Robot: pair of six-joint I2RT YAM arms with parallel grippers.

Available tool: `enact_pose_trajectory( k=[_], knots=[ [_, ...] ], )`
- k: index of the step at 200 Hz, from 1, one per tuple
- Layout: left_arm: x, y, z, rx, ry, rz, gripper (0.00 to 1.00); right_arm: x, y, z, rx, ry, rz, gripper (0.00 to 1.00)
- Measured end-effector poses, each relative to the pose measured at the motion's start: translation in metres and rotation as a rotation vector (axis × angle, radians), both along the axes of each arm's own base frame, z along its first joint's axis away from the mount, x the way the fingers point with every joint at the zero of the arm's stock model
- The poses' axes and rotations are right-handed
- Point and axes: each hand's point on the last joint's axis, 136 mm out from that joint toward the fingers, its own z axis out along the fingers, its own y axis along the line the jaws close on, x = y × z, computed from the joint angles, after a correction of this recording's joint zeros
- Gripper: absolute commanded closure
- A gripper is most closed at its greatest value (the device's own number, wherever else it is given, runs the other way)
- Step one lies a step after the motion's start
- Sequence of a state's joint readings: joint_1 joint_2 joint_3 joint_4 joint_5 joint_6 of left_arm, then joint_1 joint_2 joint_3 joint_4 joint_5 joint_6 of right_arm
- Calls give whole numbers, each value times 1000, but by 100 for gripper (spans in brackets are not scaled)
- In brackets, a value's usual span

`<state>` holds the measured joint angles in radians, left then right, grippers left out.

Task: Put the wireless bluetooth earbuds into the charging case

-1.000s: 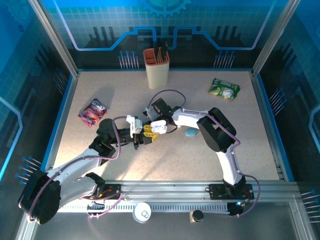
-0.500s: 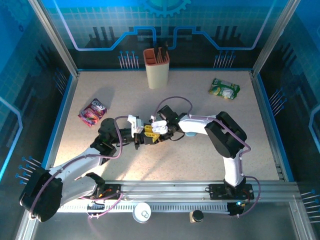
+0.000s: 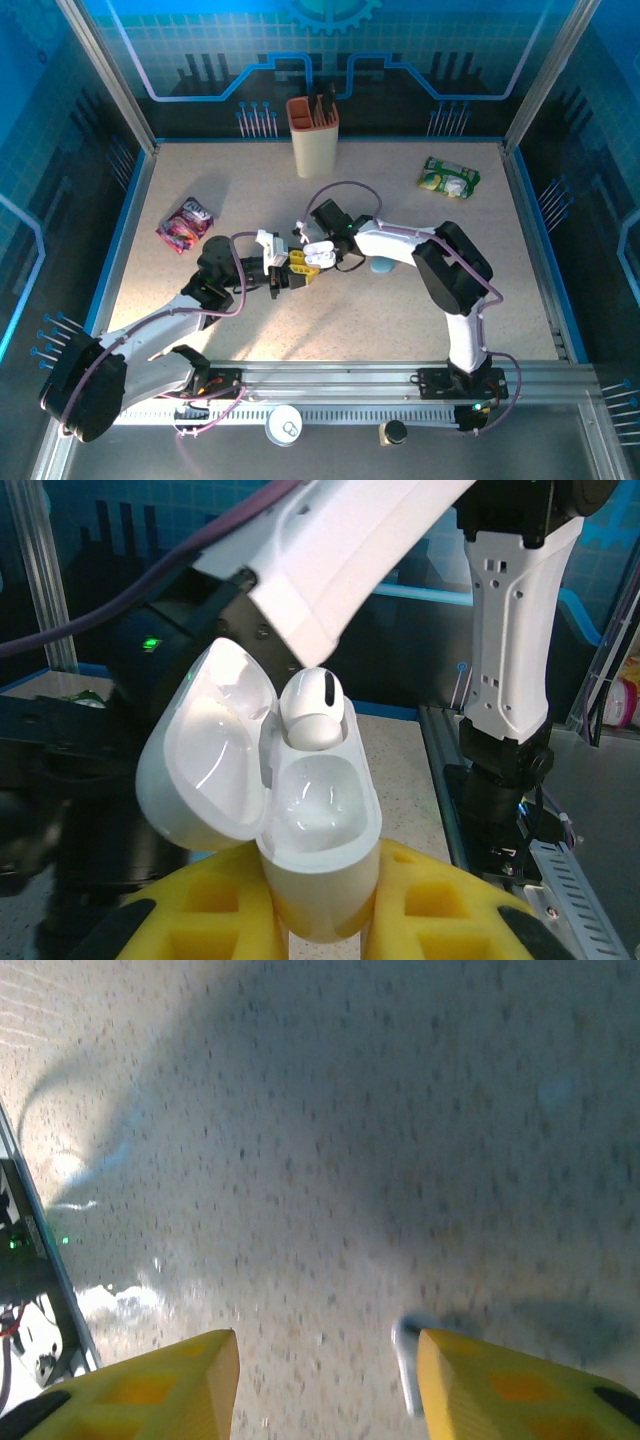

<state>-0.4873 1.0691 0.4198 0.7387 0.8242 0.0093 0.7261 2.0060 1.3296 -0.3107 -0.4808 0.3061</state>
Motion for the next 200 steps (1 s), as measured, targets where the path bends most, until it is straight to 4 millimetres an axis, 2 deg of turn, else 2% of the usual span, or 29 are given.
enact_pose_trajectory(
  k=[21,57,200],
  knots=[
    [0,0,0,0,0,0,85,8,7,-7,-4,-3,17,49],
    [0,0,0,1,-2,0,85,4,7,-26,-31,32,56,50],
    [2,-1,-5,11,-1,1,85,-14,-11,-32,-53,35,97,66]
  ],
)
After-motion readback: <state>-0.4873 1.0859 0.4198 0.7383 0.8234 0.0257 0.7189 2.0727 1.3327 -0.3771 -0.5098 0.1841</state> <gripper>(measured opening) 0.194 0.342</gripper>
